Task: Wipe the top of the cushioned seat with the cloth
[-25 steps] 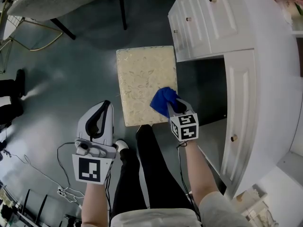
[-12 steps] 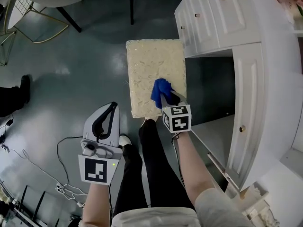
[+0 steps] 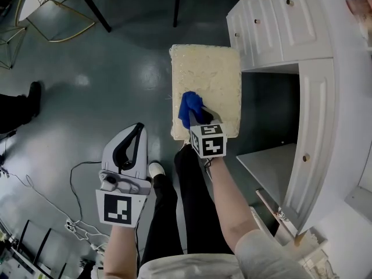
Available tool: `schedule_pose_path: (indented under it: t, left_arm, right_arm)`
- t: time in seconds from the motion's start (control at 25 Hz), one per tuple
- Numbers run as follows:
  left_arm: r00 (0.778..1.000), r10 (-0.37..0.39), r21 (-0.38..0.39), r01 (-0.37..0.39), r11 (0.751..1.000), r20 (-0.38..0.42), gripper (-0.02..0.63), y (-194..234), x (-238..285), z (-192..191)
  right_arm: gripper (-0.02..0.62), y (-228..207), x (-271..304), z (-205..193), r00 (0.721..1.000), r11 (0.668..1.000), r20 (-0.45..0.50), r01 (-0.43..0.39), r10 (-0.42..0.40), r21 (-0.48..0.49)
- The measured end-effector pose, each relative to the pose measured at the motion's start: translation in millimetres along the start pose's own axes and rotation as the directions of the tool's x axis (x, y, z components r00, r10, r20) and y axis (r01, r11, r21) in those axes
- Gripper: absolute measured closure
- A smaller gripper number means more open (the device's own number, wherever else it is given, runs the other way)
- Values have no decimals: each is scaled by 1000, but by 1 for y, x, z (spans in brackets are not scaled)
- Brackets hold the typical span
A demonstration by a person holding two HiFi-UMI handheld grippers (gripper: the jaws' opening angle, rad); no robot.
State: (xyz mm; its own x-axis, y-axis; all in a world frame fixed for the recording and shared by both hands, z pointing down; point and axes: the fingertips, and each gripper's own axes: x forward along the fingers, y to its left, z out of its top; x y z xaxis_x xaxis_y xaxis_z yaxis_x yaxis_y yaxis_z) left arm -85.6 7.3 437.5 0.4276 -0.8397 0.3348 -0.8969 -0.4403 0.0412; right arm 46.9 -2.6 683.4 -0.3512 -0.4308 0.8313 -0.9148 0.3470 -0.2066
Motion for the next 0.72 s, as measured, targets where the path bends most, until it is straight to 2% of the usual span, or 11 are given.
schedule_pose_path:
  t: [0.28,0.48,0.72]
  left_arm:
    - [1000,28,-15,-28,999,2,614,13,-13,-3]
    - [999,32,-10,-32,999,-4,614,17,-20,-3]
    - [1000,26,6,-26,1000,1,614,14,-25,-2]
  right_arm:
    - [516,36,13,7,998,997,-27,-50,48,-60]
    - [517,40,12,6,998,995,-23,-60,58,-84]
    - [517,49,2,-14,997,993,-9,-74,73,-89]
